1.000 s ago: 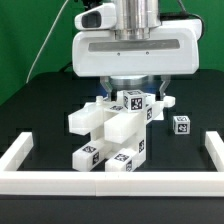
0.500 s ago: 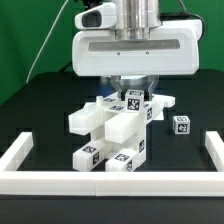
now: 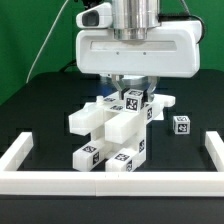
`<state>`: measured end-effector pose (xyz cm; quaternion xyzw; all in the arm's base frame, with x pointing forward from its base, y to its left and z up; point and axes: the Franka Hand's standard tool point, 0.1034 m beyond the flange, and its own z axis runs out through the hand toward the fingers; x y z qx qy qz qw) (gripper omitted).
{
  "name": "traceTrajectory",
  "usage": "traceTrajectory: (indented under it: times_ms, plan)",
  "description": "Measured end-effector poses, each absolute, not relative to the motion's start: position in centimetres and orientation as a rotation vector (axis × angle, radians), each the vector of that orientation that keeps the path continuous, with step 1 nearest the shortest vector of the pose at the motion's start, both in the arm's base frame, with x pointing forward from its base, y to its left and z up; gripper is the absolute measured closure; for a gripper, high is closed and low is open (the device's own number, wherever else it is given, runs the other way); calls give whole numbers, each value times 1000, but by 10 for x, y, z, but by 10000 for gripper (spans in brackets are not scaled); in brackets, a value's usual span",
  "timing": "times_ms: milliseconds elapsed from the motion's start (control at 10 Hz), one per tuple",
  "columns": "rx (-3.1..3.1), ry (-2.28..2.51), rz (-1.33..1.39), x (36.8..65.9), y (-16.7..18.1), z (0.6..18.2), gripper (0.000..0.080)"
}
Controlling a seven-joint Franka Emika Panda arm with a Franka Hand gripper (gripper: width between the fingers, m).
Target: Assemble chair
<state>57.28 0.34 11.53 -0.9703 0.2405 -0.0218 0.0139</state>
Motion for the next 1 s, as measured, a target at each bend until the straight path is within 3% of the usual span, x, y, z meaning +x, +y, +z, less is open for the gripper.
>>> traceTrajectory:
  times_ms: [600, 800, 900, 1000]
  plan:
    - [-2676, 1523, -59, 575, 5, 115, 515]
    - [-2709, 1467, -61, 575, 5, 115, 515]
    - [-2758, 1387, -65, 575, 4, 115, 449]
    - [-2903, 1086, -79, 575, 3, 116, 449]
